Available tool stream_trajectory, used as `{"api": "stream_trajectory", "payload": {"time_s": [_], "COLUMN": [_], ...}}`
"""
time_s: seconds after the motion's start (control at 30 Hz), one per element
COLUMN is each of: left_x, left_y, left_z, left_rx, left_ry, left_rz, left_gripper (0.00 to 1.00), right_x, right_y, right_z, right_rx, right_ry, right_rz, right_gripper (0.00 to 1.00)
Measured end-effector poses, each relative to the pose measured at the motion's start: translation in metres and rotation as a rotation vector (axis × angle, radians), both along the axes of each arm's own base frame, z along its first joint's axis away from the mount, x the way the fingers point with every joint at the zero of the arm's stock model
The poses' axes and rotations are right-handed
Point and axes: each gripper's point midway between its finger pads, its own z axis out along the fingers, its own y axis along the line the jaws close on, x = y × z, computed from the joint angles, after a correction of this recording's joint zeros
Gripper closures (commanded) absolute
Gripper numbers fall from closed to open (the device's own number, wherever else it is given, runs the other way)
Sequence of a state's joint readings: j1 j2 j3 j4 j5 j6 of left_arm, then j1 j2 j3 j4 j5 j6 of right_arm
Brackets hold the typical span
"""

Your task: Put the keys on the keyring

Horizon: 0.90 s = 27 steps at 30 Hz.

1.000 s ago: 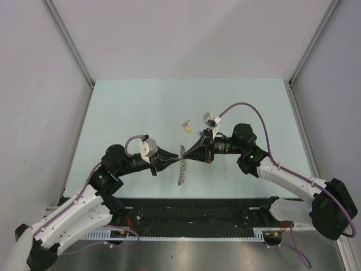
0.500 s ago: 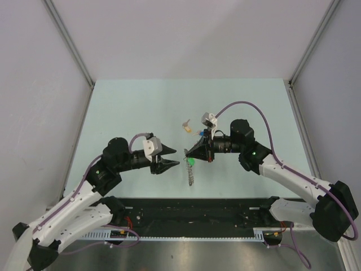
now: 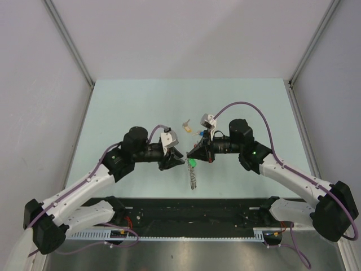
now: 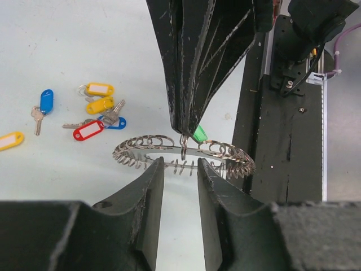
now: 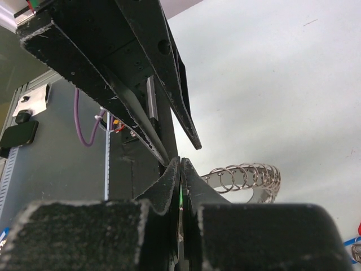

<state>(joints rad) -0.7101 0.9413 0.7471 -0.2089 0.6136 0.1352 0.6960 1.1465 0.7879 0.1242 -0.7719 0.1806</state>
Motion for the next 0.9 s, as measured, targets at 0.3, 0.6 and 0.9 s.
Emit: {"api": "stream_trajectory", "payload": {"time_s": [0.3, 0.6, 0.9], "left_x": [0.000, 0.000, 0.000], "left_y": [-0.009, -0.012, -0.014], "left_z": [-0.001, -0.012, -0.010], "left_rx": [0.005, 0.026, 0.019], "left_ry": [0.027, 0.049, 0.045], "left_rz": [-0.049, -0.074, -0.078], "left_gripper": [0.73, 0.80, 0.89], "right_x": [0.000, 0.000, -0.003], "right_y": [0.000, 0.000, 0.002], "right_z": [0.001, 0.002, 0.002], "right_rx": [0.001, 0.003, 0.003], "right_ry": [-0.003, -0.005, -0.006], "right_rz": [0.000, 0.001, 0.010], "right_gripper": [1.00, 1.00, 1.00]}}
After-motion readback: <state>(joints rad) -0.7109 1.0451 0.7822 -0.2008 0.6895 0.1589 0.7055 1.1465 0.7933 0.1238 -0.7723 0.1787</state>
